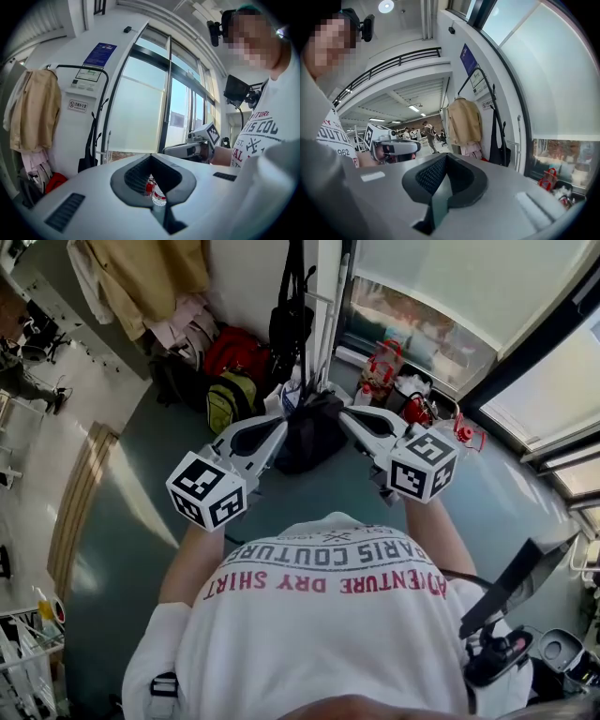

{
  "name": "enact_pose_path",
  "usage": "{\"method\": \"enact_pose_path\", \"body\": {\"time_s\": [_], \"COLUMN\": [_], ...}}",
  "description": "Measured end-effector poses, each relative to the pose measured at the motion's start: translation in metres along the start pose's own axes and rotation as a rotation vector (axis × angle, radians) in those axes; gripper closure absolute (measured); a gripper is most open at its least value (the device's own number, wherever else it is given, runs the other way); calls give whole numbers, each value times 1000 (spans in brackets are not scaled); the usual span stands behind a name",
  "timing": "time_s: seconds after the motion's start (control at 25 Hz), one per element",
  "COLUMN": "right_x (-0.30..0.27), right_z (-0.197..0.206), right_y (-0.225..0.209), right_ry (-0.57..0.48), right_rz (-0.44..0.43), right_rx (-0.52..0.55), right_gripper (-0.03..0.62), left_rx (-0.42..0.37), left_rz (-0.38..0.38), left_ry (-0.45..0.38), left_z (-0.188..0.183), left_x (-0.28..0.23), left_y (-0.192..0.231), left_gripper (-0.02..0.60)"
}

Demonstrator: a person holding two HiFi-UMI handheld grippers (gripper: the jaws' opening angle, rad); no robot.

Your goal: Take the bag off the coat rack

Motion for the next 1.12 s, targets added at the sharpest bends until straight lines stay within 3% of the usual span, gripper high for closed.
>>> {"method": "enact_pose_path", "body": {"time_s": [0.2,0.36,0.64,0.88,1.0,1.12], "right_x": [-37,-48,-75,-83,-93,-103], "right_z": [-22,-26,-53,-92,-104,-108], "right_y": [-27,-59,-167,-254,-275,-284], "right_ry": [-11,-23,-18,-20,-10,-4], "right_rz": [41,28,0,-14,-20,-22], "right_rx": [-25,-41,-56,-10,1,-10], "right_gripper": [597,597,597,597,597,597], "left_rx": [-13,-9,-13,-32,-4,-28], "left_rz": [27,29,20,20,38,53], "left_ry": [9,31,56,15,11,33], "left_z": [-23,-19,-38,-67,-68,-68], "left_x": [-22,-51,-151,-234,-250,-258], "left_y": [51,64,115,141,150,157], "left_gripper": [580,581,580,581,580,581]}}
Point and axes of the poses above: the fingertips, and each gripper's own axes: x backward along the fingers, y to its left, z out of its underside, the point moved 7 cm from there along x, backward along the fingers, and after that the axes turned 14 degrees about -z, right-handed, at the moved point
